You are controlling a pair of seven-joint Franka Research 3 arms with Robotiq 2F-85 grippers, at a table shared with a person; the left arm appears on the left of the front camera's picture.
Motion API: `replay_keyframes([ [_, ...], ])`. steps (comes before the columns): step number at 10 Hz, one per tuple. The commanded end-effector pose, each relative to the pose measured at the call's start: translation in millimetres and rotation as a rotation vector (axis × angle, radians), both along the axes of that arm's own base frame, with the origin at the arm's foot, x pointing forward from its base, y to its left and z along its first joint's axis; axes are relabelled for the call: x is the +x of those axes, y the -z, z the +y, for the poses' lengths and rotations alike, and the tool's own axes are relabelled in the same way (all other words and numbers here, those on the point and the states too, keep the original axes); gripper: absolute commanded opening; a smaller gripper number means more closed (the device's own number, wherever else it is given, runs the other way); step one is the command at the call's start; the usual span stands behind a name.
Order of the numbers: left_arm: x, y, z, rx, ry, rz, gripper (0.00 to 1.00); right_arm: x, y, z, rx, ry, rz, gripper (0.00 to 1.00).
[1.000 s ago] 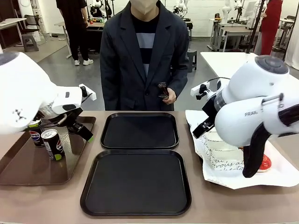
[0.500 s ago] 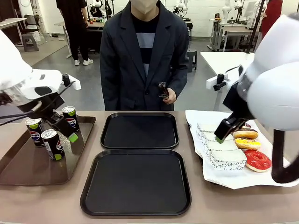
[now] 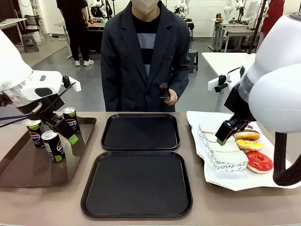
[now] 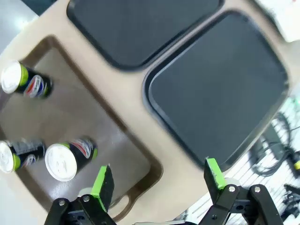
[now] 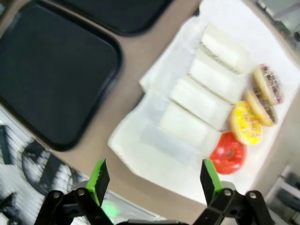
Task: Set up donuts and drinks on trays.
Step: Pick up one Pepsi coke and place it on the Flat Tray.
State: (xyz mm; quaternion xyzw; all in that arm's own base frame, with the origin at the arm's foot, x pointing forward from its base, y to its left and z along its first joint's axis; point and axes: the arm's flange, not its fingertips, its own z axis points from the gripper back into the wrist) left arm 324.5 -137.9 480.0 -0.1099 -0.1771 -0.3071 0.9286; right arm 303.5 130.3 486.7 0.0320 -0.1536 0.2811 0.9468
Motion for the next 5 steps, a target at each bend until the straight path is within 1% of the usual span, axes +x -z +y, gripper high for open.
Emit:
replay_keyframes([
  [1,1,-18,55,-0.42,-0.049,-0.004,1.0,0,16,-85,0.418,0.093,0.092,1.0],
  [2,1,-22,80,-0.549,-0.126,0.037,1.0,1,33,-120,0.523,0.148,0.128,1.0],
  [3,-5,-23,110,-0.636,-0.209,0.093,1.0,-2,47,-151,0.629,0.175,0.169,1.0],
  [4,-8,-20,134,-0.633,-0.282,0.151,1.0,-8,56,-177,0.69,0.225,0.195,1.0],
  [5,-8,-15,155,-0.635,-0.343,0.193,1.0,-15,66,-199,0.749,0.246,0.229,1.0],
])
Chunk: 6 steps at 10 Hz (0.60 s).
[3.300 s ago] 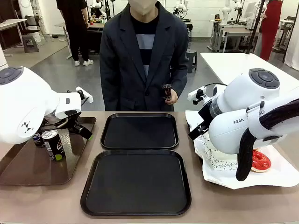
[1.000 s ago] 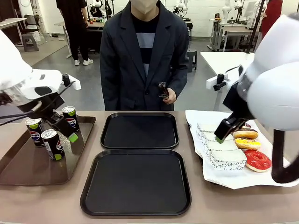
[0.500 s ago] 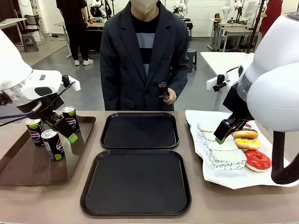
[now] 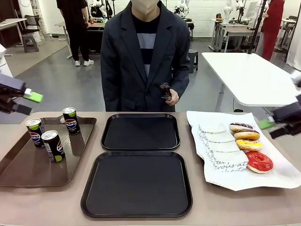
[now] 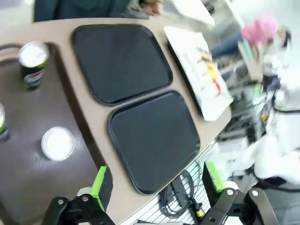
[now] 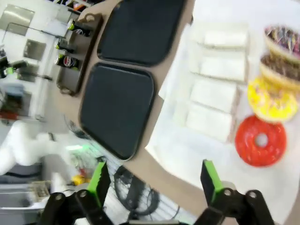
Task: Set up donuts and drinks on trays.
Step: Pick up one Pepsi coke and place it on the Flat Tray.
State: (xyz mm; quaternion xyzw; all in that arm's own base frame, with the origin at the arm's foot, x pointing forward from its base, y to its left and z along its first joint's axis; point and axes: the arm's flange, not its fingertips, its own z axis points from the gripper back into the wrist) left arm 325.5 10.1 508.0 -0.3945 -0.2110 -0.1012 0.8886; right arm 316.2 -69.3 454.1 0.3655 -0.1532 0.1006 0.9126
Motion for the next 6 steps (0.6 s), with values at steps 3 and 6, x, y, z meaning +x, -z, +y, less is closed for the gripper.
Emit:
replay_keyframes([
  [3,-4,52,81,-0.132,-0.12,0.252,1.0,-56,65,-64,0.209,0.069,0.063,1.0],
  [6,-39,64,148,-0.366,-0.131,0.198,1.0,-103,75,-106,0.344,0.164,-0.03,1.0],
])
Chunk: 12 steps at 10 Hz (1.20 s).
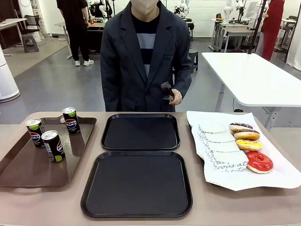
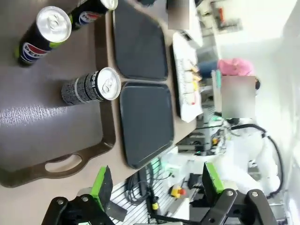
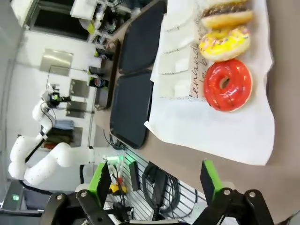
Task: Set up donuts and drinks on trays.
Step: Pick up one Pepsi coke and place it on the Flat Tray.
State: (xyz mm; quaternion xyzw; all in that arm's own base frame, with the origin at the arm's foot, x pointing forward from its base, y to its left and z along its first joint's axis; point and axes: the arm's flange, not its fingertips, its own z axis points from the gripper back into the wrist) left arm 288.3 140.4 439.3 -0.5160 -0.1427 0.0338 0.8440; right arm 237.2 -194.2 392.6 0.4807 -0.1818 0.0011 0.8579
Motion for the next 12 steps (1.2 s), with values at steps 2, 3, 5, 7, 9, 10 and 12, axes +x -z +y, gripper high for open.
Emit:
replay_keyframes([
  [2,-17,5,40,-0.111,-0.073,-0.032,1.0,-40,15,7,0.108,0.044,-0.111,1.0],
  [3,-22,12,46,-0.121,-0.089,-0.009,1.0,-42,13,4,0.119,0.044,-0.117,1.0],
  [5,-18,21,31,-0.1,-0.106,0.03,1.0,-44,6,4,0.133,0.055,-0.147,1.0],
  [7,-28,11,48,-0.113,-0.103,0.012,1.0,-39,0,-21,0.124,0.056,-0.117,1.0],
  [9,-28,11,48,-0.113,-0.103,0.012,1.0,-39,0,-21,0.124,0.056,-0.117,1.0],
  [10,-28,11,48,-0.113,-0.103,0.012,1.0,-39,0,-21,0.124,0.056,-0.117,1.0],
  [12,-28,11,48,-0.113,-0.103,0.012,1.0,-39,0,-21,0.124,0.056,-0.117,1.0],
])
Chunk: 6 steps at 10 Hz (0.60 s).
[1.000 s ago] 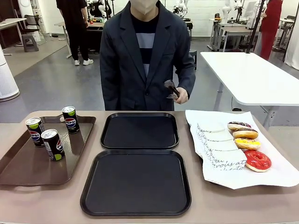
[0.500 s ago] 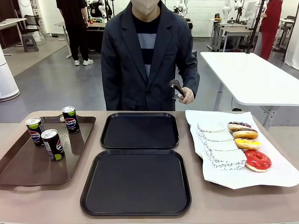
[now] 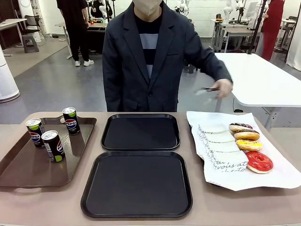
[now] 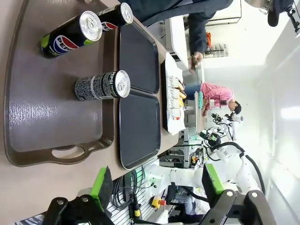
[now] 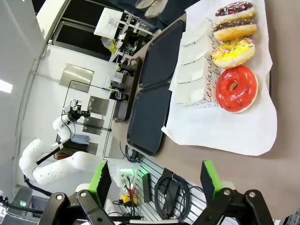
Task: Set up donuts and drinks on trays.
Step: Pick up one Pepsi coke and place it on the Flat Tray.
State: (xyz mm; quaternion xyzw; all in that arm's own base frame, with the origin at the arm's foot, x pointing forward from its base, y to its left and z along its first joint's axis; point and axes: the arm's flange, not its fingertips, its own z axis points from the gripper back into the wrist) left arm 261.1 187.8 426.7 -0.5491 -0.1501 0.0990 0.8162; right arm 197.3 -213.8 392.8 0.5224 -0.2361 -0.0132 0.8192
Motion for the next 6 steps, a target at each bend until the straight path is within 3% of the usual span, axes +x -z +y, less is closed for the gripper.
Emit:
replay_keyframes([
  [1,-0.5,-1.6,0.8,-0.009,0.006,-0.033,1.0,0.8,-0.3,-1.2,0.009,-0.005,-0.024,1.0],
  [6,-0.5,-1.6,0.8,-0.009,0.006,-0.033,1.0,0.8,-0.3,-1.2,0.009,-0.005,-0.024,1.0],
])
